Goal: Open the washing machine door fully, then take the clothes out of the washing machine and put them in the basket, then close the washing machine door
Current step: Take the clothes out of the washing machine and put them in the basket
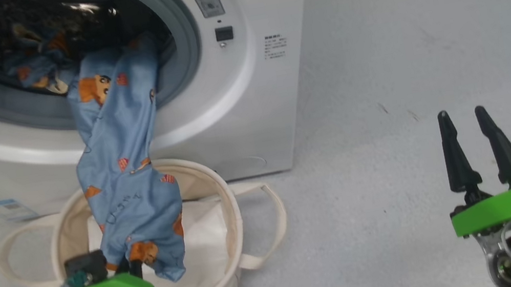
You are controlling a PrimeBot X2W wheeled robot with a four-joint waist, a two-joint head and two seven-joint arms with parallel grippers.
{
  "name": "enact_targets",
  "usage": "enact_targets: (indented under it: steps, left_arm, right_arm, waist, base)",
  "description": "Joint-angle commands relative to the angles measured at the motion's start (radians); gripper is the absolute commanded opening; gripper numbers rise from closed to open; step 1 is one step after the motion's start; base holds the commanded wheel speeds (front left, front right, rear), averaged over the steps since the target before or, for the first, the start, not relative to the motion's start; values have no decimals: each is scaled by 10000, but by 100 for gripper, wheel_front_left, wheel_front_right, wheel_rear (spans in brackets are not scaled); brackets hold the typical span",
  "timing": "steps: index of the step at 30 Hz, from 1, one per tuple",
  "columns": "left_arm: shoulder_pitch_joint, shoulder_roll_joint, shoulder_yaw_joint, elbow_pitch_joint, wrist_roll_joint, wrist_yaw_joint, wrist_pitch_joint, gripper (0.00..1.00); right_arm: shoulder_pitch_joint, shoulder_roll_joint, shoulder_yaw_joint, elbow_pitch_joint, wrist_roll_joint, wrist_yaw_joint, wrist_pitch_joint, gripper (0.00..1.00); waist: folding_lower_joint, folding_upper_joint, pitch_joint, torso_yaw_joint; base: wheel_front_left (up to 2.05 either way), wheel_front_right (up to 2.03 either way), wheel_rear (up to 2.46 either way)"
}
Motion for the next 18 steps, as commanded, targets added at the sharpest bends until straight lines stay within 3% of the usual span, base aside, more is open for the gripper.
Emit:
enact_targets:
  steps: [1, 11, 18]
  left_arm:
    - [-637, 143, 432, 150, -140, -74, -133, 0]
    - [-2273, -18, 703, 3283, -560, -386, 63, 0]
    - [-2975, 127, 890, 3968, -785, -358, 14, 0]
  right_arm:
    - [-402, -85, 209, -417, 35, 6, -122, 100]
    - [-901, -179, 85, -783, 234, 6, -122, 100]
    - [-1223, -206, -84, -1052, 373, 6, -122, 100]
  waist:
    - [1, -1, 263, -143]
    - [1, -1, 1563, -649]
    - [1, -1, 2516, -864]
  base:
    - [0, 0, 0]
    - [0, 0, 0]
    - [0, 0, 0]
